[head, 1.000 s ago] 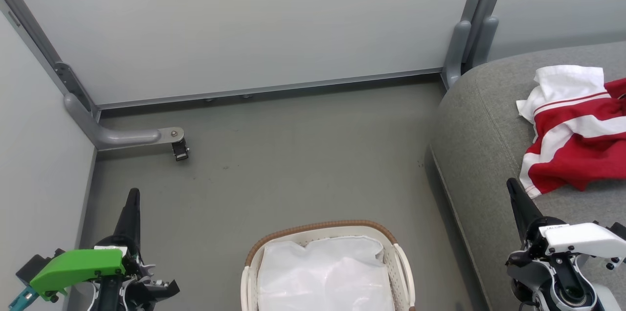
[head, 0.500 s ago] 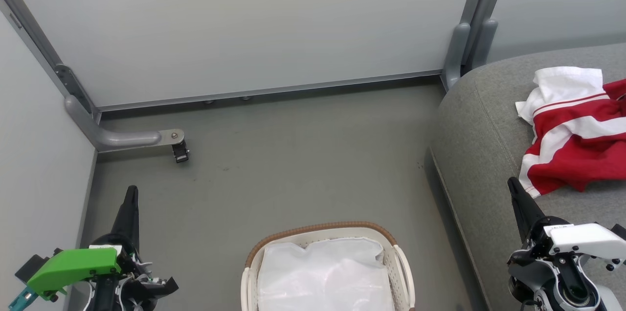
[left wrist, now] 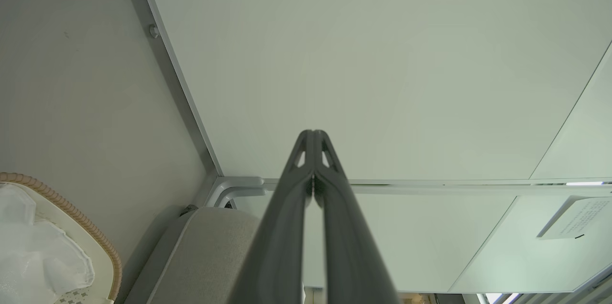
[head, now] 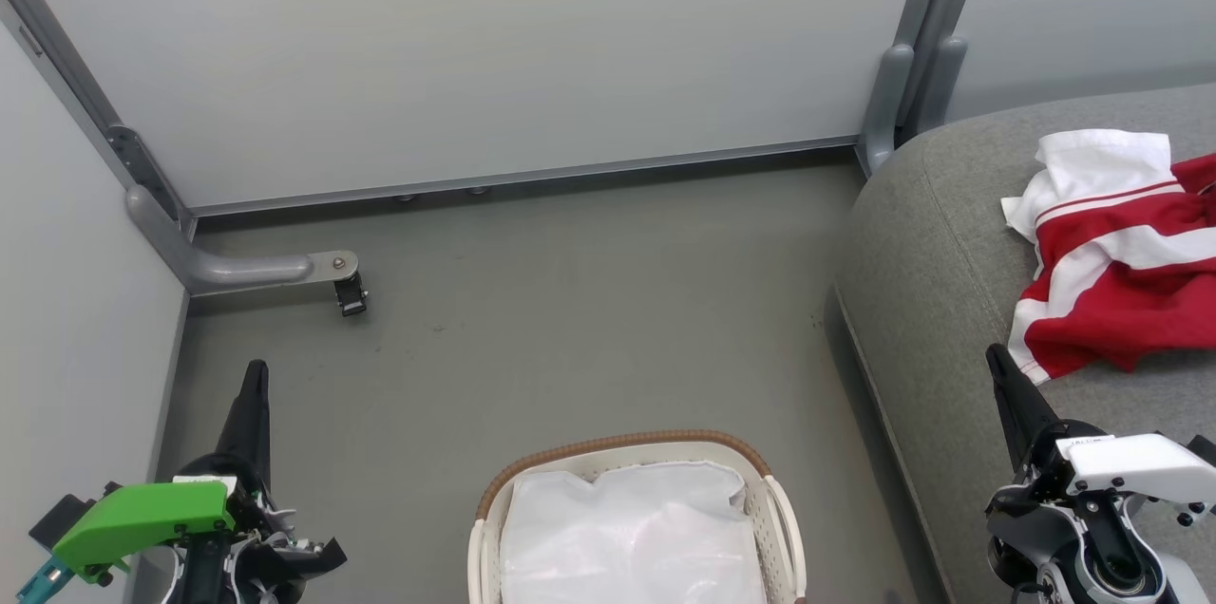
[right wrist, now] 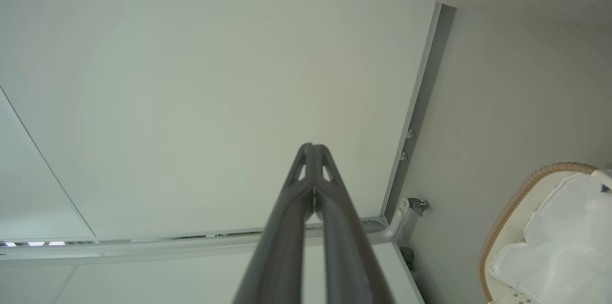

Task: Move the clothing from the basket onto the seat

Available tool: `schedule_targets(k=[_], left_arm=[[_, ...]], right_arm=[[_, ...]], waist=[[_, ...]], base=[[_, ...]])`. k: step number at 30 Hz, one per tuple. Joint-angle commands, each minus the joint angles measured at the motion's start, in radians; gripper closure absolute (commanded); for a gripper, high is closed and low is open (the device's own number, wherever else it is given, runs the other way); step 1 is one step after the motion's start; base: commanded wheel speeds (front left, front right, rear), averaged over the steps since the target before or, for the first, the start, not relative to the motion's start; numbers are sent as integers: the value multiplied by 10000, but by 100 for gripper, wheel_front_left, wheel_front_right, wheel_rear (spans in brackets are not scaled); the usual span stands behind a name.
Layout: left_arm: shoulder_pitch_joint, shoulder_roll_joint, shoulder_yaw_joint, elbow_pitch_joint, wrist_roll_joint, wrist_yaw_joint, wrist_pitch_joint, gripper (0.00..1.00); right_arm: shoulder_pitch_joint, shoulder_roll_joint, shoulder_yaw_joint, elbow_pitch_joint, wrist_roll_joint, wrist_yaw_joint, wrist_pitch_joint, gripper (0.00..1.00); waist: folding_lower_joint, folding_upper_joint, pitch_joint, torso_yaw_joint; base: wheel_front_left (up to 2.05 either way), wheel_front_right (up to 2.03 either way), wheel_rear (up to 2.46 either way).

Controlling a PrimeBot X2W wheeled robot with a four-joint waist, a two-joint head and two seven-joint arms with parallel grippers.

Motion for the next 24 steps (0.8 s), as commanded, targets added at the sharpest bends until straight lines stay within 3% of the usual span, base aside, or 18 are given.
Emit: schedule_targets(k=[1, 24], left_arm=[[-119, 65, 25, -35, -31, -48, 42, 100], [-118, 66, 23, -36, -32, -48, 40, 100]], right_arm=[[92, -30, -19, -25, 34, 0, 29, 100], [92, -30, -16, -25, 36, -1, 27, 100]], waist=[[0, 69, 0, 0], [0, 69, 0, 0]], base=[[0, 0, 0], [0, 0, 0]])
